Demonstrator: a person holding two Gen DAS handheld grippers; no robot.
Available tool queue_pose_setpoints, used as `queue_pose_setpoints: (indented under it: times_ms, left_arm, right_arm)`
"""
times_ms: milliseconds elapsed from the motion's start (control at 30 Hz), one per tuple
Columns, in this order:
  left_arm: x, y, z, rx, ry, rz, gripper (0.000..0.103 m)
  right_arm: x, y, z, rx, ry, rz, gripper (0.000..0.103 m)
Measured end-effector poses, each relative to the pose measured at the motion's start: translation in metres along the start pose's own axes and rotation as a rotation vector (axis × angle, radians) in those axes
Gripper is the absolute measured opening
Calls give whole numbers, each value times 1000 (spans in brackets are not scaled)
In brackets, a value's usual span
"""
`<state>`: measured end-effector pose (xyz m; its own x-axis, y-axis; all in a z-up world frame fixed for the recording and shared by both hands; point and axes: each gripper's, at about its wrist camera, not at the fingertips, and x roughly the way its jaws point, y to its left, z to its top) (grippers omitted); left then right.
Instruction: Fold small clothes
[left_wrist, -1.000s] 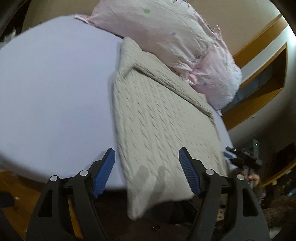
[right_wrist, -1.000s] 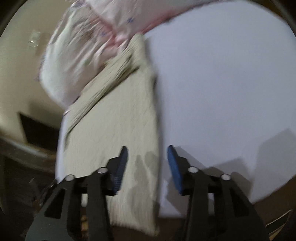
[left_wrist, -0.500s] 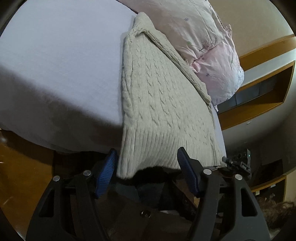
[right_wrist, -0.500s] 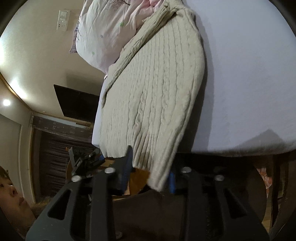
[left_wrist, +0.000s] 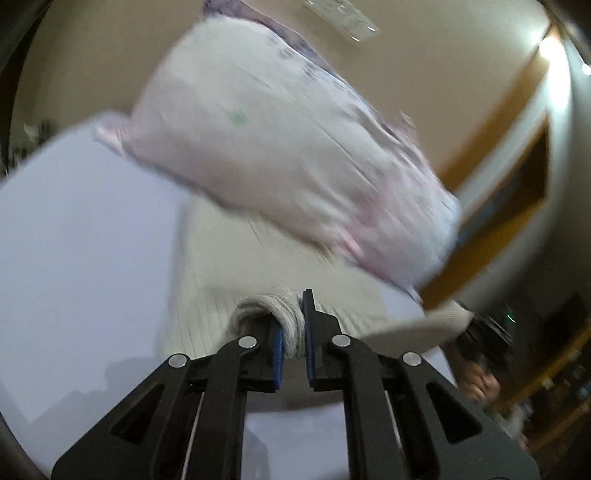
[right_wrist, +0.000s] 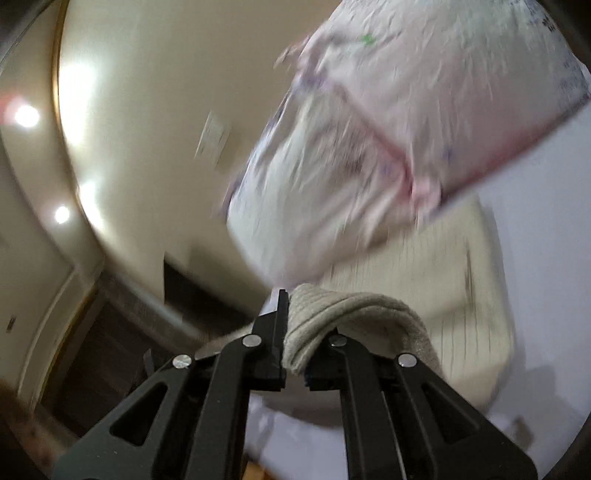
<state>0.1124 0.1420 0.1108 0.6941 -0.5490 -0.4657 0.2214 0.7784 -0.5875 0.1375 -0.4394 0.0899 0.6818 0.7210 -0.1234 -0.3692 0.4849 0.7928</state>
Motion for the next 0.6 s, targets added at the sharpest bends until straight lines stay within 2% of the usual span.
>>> queue_pose_setpoints:
  times_ms: [67,200,300,367,433,467,533,567,600]
  left_arm:
    - [54,19,35,-52,7,51,9]
    - [139,52,51,-104,111,153,8]
    - [169,64,51,-118,141,174,8]
    - [174,66,53,-121,141,168,8]
    - [175,71,57,-141,156,149,9]
    - [175,73,60,-166,177,129,10]
    - [170,75,67,-201,188,80,21]
    - [160,76,71,-218,171,55,50]
    - [152,75,74,-219,140,67,84]
  right_arm:
    - [34,-33,24,53,-40,-95,6]
    - [93,-100,35,216,9,-272,6]
    - [103,-128,34,291,-5,-274,6]
    - [104,-132,36,300,-28,-265,6]
    - [112,-139,36,319,-38,-268,12]
    - [116,-142,34,326,-36,-273,19]
    - [114,-142,32,310,-47,-282,28]
    - [111,-138,32,295,-60,-294,47]
    - [105,-132,35,271,-87,-316,79]
